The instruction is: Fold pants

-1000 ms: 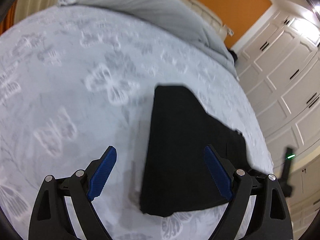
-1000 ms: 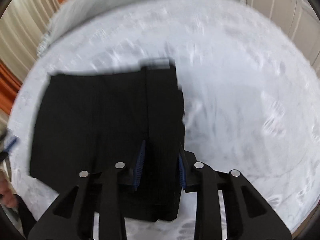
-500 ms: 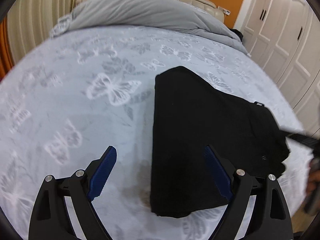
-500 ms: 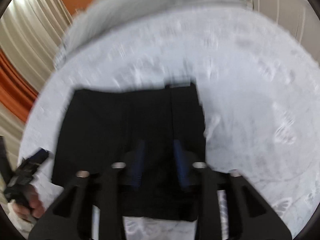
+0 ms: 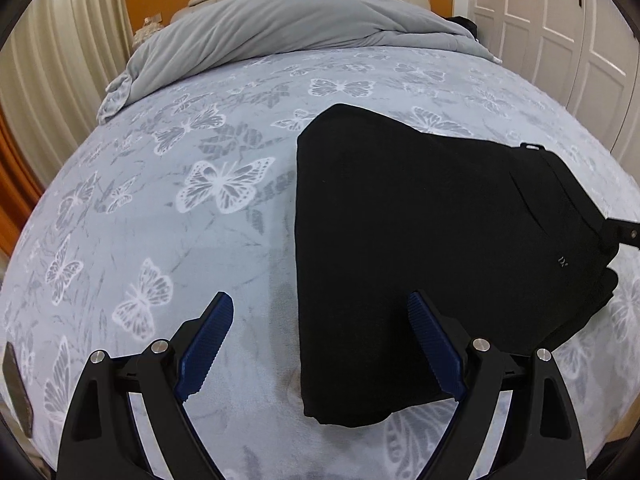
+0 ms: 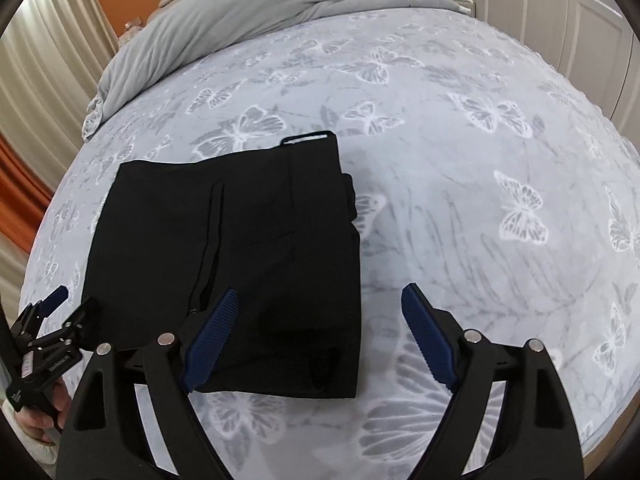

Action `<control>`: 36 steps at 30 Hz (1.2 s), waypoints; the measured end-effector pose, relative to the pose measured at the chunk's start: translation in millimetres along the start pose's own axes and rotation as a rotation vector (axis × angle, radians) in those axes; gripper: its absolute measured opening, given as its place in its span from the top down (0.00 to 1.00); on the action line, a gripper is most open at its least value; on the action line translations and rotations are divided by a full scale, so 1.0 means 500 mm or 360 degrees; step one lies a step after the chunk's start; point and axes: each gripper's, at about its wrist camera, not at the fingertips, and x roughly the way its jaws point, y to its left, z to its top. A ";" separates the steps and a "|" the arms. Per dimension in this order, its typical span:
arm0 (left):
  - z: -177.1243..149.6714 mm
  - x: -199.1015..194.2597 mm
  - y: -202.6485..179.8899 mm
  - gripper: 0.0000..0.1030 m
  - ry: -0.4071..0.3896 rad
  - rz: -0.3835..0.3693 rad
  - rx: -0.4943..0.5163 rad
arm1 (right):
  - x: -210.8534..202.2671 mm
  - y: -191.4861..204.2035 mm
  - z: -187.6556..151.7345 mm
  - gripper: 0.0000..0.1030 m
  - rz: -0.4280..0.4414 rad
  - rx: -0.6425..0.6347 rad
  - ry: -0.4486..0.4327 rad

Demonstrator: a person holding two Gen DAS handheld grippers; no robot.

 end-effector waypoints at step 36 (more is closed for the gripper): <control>-0.103 0.020 0.247 0.67 0.0497 -0.0755 -0.0828 | -0.044 0.064 -0.085 0.49 0.0245 0.0058 0.0034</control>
